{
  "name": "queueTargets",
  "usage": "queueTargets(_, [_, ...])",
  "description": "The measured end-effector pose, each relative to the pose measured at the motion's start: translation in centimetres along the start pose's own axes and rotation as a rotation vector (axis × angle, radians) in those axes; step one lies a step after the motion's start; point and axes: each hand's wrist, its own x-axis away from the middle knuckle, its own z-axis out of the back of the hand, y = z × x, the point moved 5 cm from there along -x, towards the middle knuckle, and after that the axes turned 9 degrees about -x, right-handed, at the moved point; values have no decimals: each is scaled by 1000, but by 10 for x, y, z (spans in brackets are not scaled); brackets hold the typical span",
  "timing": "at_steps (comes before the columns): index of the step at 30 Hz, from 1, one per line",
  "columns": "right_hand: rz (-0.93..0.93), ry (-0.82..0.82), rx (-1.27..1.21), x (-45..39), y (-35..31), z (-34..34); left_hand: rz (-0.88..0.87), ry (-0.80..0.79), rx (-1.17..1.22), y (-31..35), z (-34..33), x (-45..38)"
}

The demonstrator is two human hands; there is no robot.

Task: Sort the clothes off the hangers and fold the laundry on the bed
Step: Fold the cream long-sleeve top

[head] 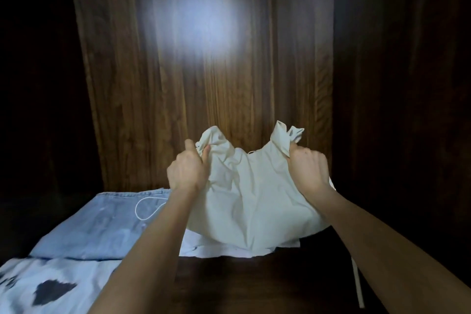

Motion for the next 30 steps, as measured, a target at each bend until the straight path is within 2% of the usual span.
queueTargets(2, [-27, 23, 8, -5, 6, -22, 9, -7, -6, -1, -21, -11])
queueTargets(4, [-70, -64, 6, -3, 16, -49, 46, -48, -18, -7, -46, -21])
queueTargets(8, [-174, -266, 87, 13, 34, -102, 194, -307, -29, -48, -119, -28])
queueTargets(11, [-330, -318, 38, 27, 47, -133, 220, -435, -58, -74, -155, -28])
queueTargets(13, [-370, -250, -17, 25, 51, -140, 170, -359, -192, -74, -151, -37])
queueTargets(14, [-317, -201, -35, 20, 48, -140, 73, -273, -238, -63, -142, -44])
queueTargets(16, [-147, -179, -102, 12, 34, -145, -195, -152, -154, -33, -132, -50])
queueTargets(17, [-83, -241, -130, 12, 27, -150, -299, -195, -107, -22, -136, -47])
queueTargets(19, [-50, -444, -135, 28, 22, -169, -384, -402, -166, -22, -159, -29])
queueTargets(21, [-132, -612, -138, 54, 30, -194, -299, -575, -196, -49, -188, -10])
queueTargets(22, [-193, -680, -154, 65, 36, -205, -234, -610, -164, -62, -198, -4])
queueTargets(25, [-312, -785, -248, 80, 45, -223, -195, -617, -161, -72, -210, -1])
queueTargets(30, [-341, -911, -303, 80, 48, -229, -199, -638, -181, -68, -207, 3])
